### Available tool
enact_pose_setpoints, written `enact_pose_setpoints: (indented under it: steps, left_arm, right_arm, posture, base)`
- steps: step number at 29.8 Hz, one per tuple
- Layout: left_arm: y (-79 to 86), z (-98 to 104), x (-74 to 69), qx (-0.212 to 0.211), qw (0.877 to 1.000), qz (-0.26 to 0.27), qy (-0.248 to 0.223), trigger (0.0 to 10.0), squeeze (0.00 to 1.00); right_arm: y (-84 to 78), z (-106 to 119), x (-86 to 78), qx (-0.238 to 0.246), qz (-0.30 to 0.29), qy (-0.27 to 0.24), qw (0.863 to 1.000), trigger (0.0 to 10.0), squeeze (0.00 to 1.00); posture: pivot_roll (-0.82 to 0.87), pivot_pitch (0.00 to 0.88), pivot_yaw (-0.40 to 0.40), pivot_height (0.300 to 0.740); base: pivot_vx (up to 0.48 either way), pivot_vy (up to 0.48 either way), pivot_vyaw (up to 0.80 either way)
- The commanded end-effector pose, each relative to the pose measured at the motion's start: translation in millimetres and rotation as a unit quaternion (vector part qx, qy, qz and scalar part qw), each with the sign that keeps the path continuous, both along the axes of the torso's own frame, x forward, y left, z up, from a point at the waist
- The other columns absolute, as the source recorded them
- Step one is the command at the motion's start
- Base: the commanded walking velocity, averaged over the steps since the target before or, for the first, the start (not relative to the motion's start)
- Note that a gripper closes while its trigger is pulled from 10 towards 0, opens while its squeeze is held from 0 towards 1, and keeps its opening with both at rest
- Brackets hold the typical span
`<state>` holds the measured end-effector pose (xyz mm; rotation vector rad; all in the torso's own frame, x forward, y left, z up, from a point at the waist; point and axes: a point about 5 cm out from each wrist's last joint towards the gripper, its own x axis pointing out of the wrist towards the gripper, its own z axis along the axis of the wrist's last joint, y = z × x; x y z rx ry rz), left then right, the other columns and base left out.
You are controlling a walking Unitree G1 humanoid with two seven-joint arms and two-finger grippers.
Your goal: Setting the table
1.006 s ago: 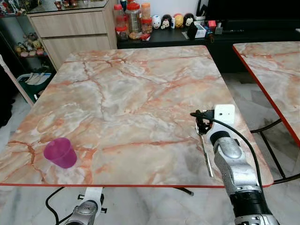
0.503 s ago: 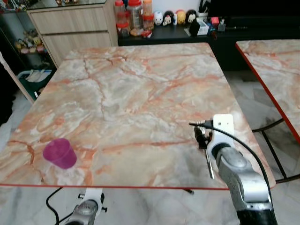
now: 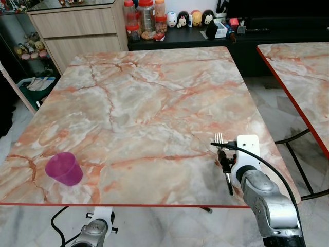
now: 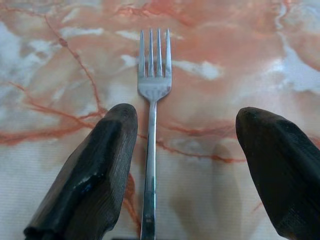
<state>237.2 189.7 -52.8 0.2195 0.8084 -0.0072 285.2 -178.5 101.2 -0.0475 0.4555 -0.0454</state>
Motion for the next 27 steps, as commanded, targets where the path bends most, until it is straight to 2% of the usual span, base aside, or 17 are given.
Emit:
enact_pose_setpoints:
  steps: [1, 22, 23, 24, 25, 27]
  left_arm:
    - [0.3, 1, 1.1, 0.002, 1.000, -0.003, 0.003, 10.0, 0.00]
    - [-0.1, -1, -0.4, 0.002, 1.000, -0.004, 0.005, 10.0, 0.00]
    - [-0.1, -1, -0.4, 0.002, 1.000, -0.004, 0.005, 10.0, 0.00]
    - [-0.1, -1, -0.5, 0.002, 1.000, -0.005, 0.006, 10.0, 0.00]
    - [-0.1, -1, -0.5, 0.002, 1.000, -0.004, 0.006, 10.0, 0.00]
    - [-0.1, -1, -0.5, 0.002, 1.000, -0.005, 0.006, 10.0, 0.00]
  right_arm:
    - [3.8, -2, 2.5, 0.006, 0.008, -0.001, 1.000, 10.0, 0.00]
    - [-3.0, -24, 7.1, -0.004, 0.009, 0.008, 1.000, 10.0, 0.00]
    - [-2.9, -24, 7.2, -0.003, 0.010, 0.007, 1.000, 7.9, 0.00]
    - [-2.8, -24, 7.3, -0.003, 0.010, 0.007, 1.000, 4.7, 0.00]
    - [-1.3, -22, 8.3, -0.001, 0.017, -0.001, 1.000, 0.0, 0.00]
    - [0.1, -20, 9.4, 0.000, 0.020, -0.007, 1.000, 0.0, 0.00]
  posture:
    - [-0.10, 0.073, 0.057, 0.740]
    - [-0.09, 0.080, 0.057, 0.740]
    - [-0.09, 0.080, 0.057, 0.740]
    - [-0.09, 0.080, 0.057, 0.740]
    - [-0.09, 0.080, 0.057, 0.740]
    - [-0.09, 0.080, 0.057, 0.740]
  base:
    - [0.000, 0.000, 0.00]
    - [0.000, 0.000, 0.00]
    - [0.000, 0.000, 0.00]
    - [0.000, 0.000, 0.00]
    - [0.000, 0.000, 0.00]
    - [0.000, 0.000, 0.00]
